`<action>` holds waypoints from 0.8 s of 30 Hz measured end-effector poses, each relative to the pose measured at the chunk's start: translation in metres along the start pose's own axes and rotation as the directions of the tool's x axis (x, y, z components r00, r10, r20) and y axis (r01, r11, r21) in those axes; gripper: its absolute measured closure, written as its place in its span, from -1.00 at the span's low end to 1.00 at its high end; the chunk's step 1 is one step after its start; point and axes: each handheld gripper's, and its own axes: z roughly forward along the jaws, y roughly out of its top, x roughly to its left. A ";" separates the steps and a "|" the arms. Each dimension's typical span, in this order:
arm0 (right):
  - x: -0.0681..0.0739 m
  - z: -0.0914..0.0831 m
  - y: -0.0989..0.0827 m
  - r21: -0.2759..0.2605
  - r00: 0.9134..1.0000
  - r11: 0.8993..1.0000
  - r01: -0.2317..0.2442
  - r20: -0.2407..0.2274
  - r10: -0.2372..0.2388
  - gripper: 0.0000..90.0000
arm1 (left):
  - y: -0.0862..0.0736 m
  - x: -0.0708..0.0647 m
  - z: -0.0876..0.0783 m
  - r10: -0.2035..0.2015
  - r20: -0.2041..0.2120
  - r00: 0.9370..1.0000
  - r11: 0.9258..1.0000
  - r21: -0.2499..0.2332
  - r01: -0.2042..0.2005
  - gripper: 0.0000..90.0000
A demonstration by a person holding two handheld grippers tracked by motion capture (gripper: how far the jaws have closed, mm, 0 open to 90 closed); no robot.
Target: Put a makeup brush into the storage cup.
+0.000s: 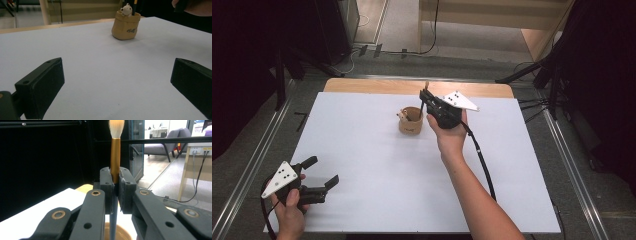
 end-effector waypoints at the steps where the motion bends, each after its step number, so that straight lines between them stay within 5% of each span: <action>1: 0.000 0.001 0.000 -0.002 1.000 1.000 -0.006 0.000 0.006 0.89 | 0.000 0.000 0.000 0.001 0.001 1.000 1.000 -0.001 -0.001 -1.00; 17: 0.000 0.021 -0.024 0.055 1.000 0.998 -0.005 0.009 0.004 0.89 | 0.000 -0.001 0.001 0.005 0.006 1.000 1.000 0.002 -0.005 -1.00; 24: 0.006 0.027 -0.037 0.107 0.998 0.993 0.055 0.009 -0.057 0.89 | 0.000 0.000 0.000 0.002 0.003 1.000 1.000 -0.002 -0.002 -1.00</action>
